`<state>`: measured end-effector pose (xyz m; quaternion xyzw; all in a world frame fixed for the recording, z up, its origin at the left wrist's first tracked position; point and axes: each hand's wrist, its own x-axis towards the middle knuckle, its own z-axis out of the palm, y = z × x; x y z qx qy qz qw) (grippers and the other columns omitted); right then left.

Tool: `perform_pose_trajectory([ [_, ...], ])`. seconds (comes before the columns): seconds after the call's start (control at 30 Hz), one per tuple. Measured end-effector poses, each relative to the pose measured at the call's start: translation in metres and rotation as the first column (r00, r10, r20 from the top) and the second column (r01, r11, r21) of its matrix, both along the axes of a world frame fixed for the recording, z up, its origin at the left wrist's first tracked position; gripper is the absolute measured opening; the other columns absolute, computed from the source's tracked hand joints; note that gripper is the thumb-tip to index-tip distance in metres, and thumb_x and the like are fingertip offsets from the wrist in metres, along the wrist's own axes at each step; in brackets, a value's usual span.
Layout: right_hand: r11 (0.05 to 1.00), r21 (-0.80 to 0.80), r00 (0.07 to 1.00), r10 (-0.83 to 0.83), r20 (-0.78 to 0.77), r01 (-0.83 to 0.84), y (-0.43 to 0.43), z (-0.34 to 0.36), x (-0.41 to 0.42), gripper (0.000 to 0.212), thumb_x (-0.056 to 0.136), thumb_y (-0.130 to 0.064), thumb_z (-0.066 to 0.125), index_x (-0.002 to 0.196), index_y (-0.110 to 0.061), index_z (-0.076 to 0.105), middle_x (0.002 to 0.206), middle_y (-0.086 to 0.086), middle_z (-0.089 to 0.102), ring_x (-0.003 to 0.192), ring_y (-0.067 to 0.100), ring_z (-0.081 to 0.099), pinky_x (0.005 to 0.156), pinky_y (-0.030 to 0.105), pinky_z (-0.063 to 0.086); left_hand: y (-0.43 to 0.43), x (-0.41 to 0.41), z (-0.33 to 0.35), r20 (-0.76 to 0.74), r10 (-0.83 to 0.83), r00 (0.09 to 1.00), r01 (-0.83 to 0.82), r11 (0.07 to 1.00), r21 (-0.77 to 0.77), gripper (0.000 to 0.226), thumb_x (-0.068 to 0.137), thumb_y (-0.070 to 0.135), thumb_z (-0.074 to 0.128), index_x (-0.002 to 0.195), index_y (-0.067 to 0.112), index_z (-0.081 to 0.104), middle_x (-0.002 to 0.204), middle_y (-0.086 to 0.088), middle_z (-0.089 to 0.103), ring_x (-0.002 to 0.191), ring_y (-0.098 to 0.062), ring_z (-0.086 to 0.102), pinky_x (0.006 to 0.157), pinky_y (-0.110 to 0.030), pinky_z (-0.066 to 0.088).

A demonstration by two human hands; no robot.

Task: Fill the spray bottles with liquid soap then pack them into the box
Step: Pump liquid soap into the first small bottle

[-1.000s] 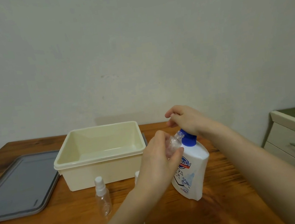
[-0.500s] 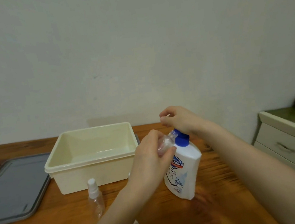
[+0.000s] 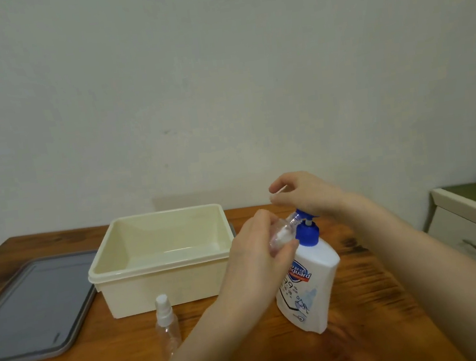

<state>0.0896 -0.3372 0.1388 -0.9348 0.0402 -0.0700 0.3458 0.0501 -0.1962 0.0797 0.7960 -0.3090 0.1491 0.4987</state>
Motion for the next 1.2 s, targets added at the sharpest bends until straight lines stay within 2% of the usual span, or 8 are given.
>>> perform_pose_trajectory([
  [0.2, 0.996, 0.087, 1.0, -0.024, 0.007, 0.023, 0.001, -0.017, 0.0, 0.026, 0.09, -0.018, 0.054, 0.116, -0.016, 0.057, 0.111, 0.004, 0.059, 0.079, 0.01, 0.054, 0.063, 0.018, 0.041, 0.0, 0.001, -0.009, -0.006, 0.007, 1.0, -0.007, 1.0, 0.013, 0.019, 0.085, 0.026, 0.06, 0.092, 0.027, 0.043, 0.083, 0.014, 0.05, 0.077, -0.002, 0.05, 0.063, -0.011, 0.041],
  [0.27, 0.997, 0.079, 1.0, -0.016, -0.008, 0.016, 0.002, -0.018, -0.001, 0.026, 0.091, -0.018, 0.053, 0.117, -0.016, 0.057, 0.11, 0.003, 0.057, 0.083, 0.012, 0.053, 0.061, 0.017, 0.039, 0.0, 0.001, -0.012, -0.013, 0.012, 1.0, -0.012, 1.0, 0.008, 0.02, 0.084, 0.026, 0.061, 0.092, 0.027, 0.043, 0.082, 0.014, 0.049, 0.076, -0.001, 0.049, 0.062, -0.011, 0.041],
  [0.47, 1.0, 0.026, 0.999, -0.013, 0.029, 0.013, 0.001, 0.001, -0.004, 0.027, 0.09, -0.019, 0.052, 0.116, -0.015, 0.058, 0.111, 0.003, 0.057, 0.096, 0.018, 0.057, 0.074, 0.025, 0.046, -0.001, 0.0, 0.0, 0.017, 0.018, 1.0, -0.018, 1.0, -0.02, 0.023, 0.084, 0.024, 0.062, 0.094, 0.028, 0.041, 0.081, 0.017, 0.046, 0.075, 0.0, 0.049, 0.066, -0.002, 0.038],
  [0.57, 0.996, 0.076, 0.997, -0.059, 0.054, 0.055, 0.001, -0.006, -0.005, 0.026, 0.089, -0.013, 0.048, 0.112, -0.014, 0.059, 0.105, 0.007, 0.064, 0.102, 0.026, 0.062, 0.084, 0.034, 0.05, -0.001, 0.001, -0.003, 0.014, 0.012, 1.0, -0.012, 1.0, -0.012, 0.022, 0.084, 0.025, 0.061, 0.093, 0.028, 0.041, 0.083, 0.016, 0.048, 0.078, -0.003, 0.05, 0.066, -0.005, 0.04],
  [0.63, 0.996, 0.063, 0.998, -0.063, 0.029, 0.061, 0.005, -0.013, -0.005, 0.029, 0.09, -0.01, 0.043, 0.116, -0.013, 0.057, 0.103, 0.007, 0.065, 0.104, 0.025, 0.061, 0.084, 0.032, 0.046, -0.001, 0.002, -0.009, 0.003, 0.023, 1.0, -0.023, 1.0, 0.007, 0.022, 0.084, 0.026, 0.061, 0.093, 0.028, 0.041, 0.082, 0.015, 0.047, 0.076, -0.004, 0.05, 0.064, -0.008, 0.041],
  [0.8, 0.992, -0.122, 0.999, -0.028, 0.017, 0.03, 0.006, -0.001, -0.003, 0.035, 0.092, -0.012, 0.04, 0.125, -0.012, 0.052, 0.124, 0.008, 0.055, 0.1, 0.017, 0.05, 0.081, 0.025, 0.037, -0.003, -0.002, -0.007, -0.017, 0.035, 0.999, -0.035, 0.999, -0.024, 0.026, 0.084, 0.028, 0.061, 0.096, 0.031, 0.039, 0.088, 0.017, 0.047, 0.081, -0.001, 0.05, 0.063, -0.01, 0.043],
  [1.07, 0.999, -0.042, 1.0, -0.019, 0.003, 0.02, 0.005, -0.014, -0.006, 0.044, 0.095, -0.012, 0.03, 0.138, -0.016, 0.038, 0.124, 0.01, 0.057, 0.113, 0.024, 0.054, 0.093, 0.03, 0.04, -0.002, 0.002, -0.015, -0.006, 0.025, 1.0, -0.025, 1.0, -0.012, 0.026, 0.083, 0.026, 0.063, 0.094, 0.03, 0.04, 0.086, 0.016, 0.049, 0.08, 0.002, 0.051, 0.065, -0.006, 0.041],
  [1.2, 0.995, -0.104, 1.0, 0.009, -0.03, -0.012, 0.005, -0.006, -0.006, 0.047, 0.096, -0.014, 0.032, 0.142, -0.015, 0.03, 0.134, 0.011, 0.049, 0.109, 0.022, 0.052, 0.088, 0.028, 0.038, -0.004, -0.001, -0.014, -0.002, 0.029, 1.0, -0.029, 0.999, -0.038, 0.027, 0.083, 0.025, 0.063, 0.094, 0.032, 0.039, 0.082, 0.019, 0.047, 0.081, 0.003, 0.051, 0.069, -0.007, 0.041],
])
